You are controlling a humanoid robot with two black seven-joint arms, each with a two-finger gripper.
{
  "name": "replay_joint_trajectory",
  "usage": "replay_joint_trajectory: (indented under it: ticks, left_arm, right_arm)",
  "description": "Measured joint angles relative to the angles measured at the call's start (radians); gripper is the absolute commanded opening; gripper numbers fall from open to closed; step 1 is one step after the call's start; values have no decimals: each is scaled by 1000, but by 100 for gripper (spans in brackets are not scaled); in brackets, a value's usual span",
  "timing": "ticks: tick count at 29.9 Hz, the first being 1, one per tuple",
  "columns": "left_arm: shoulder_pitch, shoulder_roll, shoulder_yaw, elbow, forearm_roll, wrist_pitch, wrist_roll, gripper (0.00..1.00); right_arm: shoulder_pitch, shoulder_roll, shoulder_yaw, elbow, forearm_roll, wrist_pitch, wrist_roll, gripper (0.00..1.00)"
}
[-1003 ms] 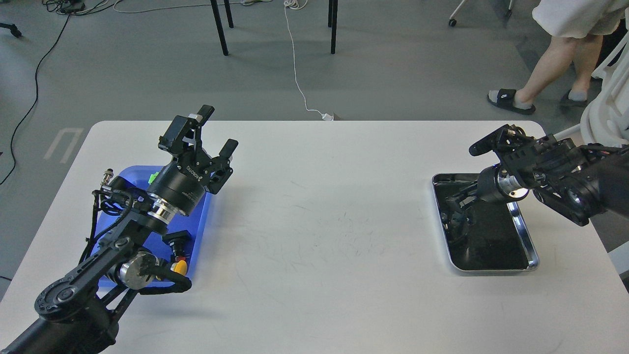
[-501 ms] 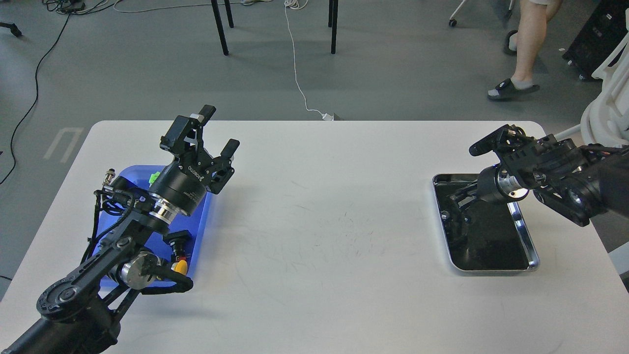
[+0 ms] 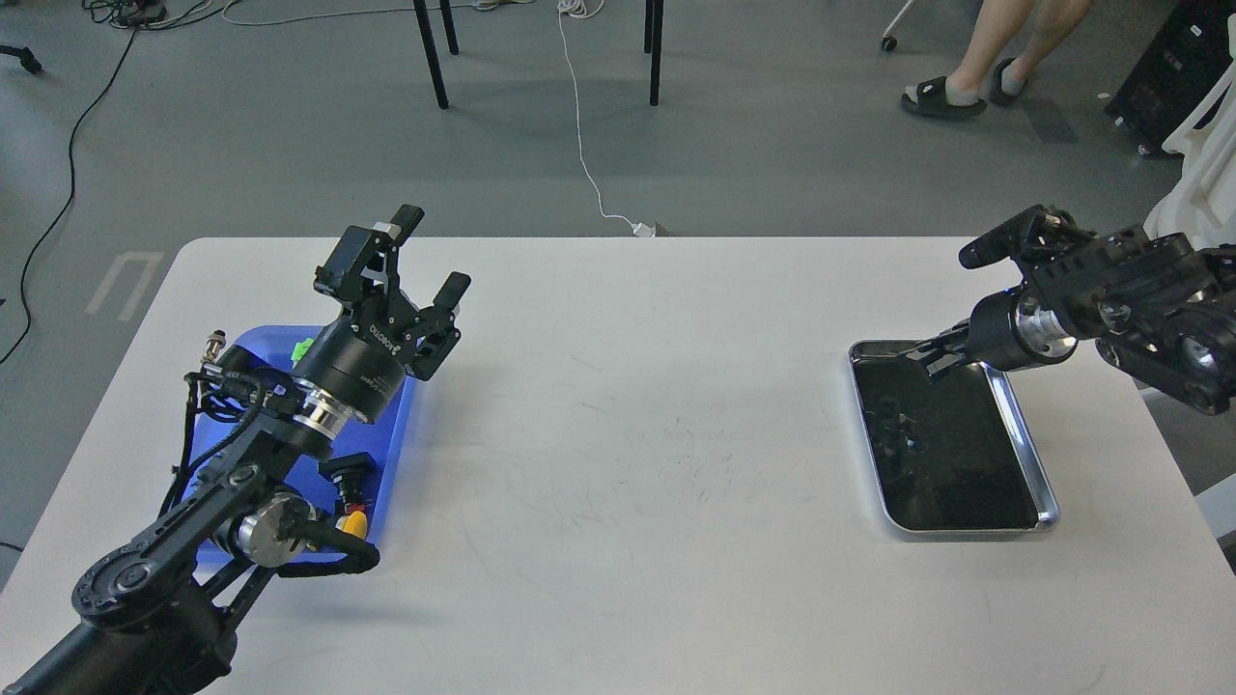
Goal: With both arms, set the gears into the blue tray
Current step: 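Carry the second black part to the table center and release it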
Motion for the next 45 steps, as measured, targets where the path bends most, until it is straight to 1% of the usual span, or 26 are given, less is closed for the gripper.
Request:
replay_joint_trajectory:
  ticks: [3, 5, 8, 16, 20, 23, 30, 38, 45]
  left_arm:
    - [-1, 1, 0, 0, -1, 0, 0, 98]
    - [-2, 5, 0, 0, -3, -1, 0, 98]
    - [-3, 13, -3, -1, -7, -3, 0, 98]
    - [2, 51, -47, -2, -72, -12, -1, 98]
    - [9, 66, -53, -2, -77, -13, -2, 98]
    - [18, 73, -59, -3, -77, -14, -2, 98]
    - [24, 75, -61, -5, -77, -14, -2, 98]
    - [32, 75, -61, -5, -77, -14, -2, 98]
    - [39, 75, -61, -5, -77, -14, -2, 98]
  right_arm:
    - [49, 2, 2, 43, 6, 0, 0, 22]
    - [72, 27, 4, 56, 7, 0, 0, 22]
    - [85, 104, 4, 59, 8, -6, 0, 22]
    - [88, 362, 4, 24, 67, -13, 1, 22]
    - [74, 460, -3, 1, 73, -25, 1, 22]
    - [57, 510, -9, -4, 73, -37, 1, 22]
    - [12, 525, -14, -8, 73, -58, 0, 22]
    - [-35, 525, -44, -7, 73, -129, 0, 22]
    - [-44, 525, -45, -5, 74, -144, 0, 24]
